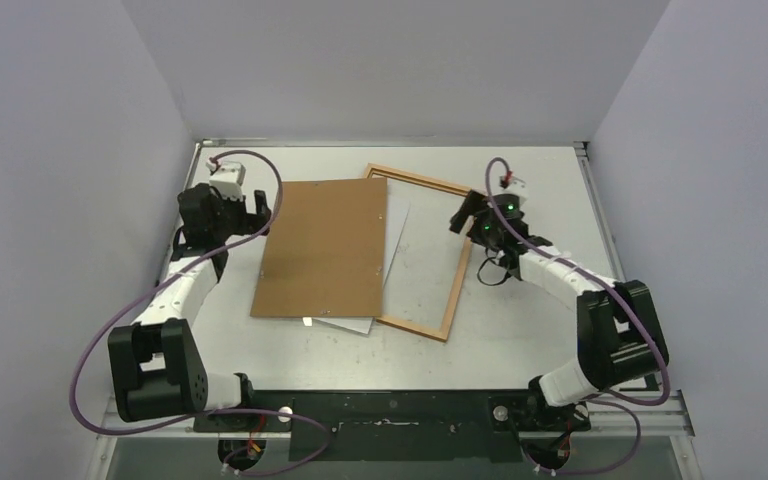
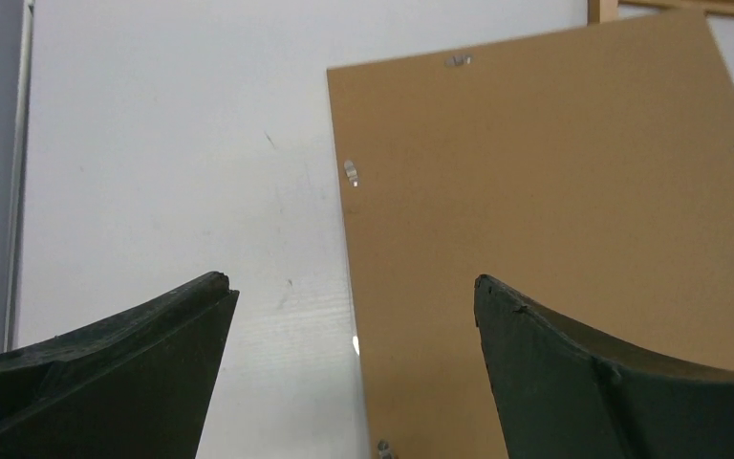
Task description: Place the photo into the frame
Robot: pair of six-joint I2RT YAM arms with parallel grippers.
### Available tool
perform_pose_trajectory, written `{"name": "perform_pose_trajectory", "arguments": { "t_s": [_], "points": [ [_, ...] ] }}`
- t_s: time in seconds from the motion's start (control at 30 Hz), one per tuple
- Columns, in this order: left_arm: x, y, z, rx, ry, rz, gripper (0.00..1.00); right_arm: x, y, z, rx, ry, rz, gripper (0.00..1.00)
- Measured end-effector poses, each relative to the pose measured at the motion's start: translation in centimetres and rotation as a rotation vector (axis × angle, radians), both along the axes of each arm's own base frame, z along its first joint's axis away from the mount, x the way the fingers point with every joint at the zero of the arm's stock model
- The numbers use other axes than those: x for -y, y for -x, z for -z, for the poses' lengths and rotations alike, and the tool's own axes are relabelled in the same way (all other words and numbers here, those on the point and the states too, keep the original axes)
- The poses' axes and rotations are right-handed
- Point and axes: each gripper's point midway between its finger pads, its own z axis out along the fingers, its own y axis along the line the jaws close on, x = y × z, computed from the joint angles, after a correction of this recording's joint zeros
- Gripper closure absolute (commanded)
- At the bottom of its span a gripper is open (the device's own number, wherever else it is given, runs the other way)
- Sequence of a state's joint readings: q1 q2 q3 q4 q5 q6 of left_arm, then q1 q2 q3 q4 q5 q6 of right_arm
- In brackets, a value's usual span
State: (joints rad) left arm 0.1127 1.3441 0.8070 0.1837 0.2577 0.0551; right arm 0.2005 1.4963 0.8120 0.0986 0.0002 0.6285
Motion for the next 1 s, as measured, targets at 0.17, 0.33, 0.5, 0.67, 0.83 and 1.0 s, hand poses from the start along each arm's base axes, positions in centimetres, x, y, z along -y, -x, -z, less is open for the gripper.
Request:
{"name": "perform_pose_trajectory", "arguments": {
  "t_s": [0.17, 0.33, 0.5, 0.67, 0.83, 1.0],
  "points": [
    [-0.4, 2.5, 4.7, -0.207, -0.07, 0.032, 0.04, -9.8, 3.7, -1.2, -0.012, -0.013, -0.233, 0.1],
    [-1.8, 3.1, 9.8, -0.424, -0.138, 0.034, 0.0, -15.9, 7.4, -1.3, -0.033, -0.067, -0.356, 0.1],
    [-2.5, 4.2, 12.4, -0.538, -0.174, 0.033, 0.06, -19.8, 10.2, 0.4, -0.079, -0.115, -0.422, 0.1],
    [-2.0, 5.2, 12.1, -0.562, -0.198, 0.1, 0.04, -20.4, 13.0, 3.8, -0.17, -0.118, -0.439, 0.1],
    [1.6, 7.0, 8.0, -0.452, -0.311, 0.278, 0.04, -20.5, 14.0, 4.7, -0.204, -0.156, -0.449, 0.1],
    [7.2, 10.8, 5.6, -0.334, -0.413, 0.521, 0.04, -22.2, 14.3, 5.0, -0.217, -0.237, -0.486, 0.1]
  ]
}}
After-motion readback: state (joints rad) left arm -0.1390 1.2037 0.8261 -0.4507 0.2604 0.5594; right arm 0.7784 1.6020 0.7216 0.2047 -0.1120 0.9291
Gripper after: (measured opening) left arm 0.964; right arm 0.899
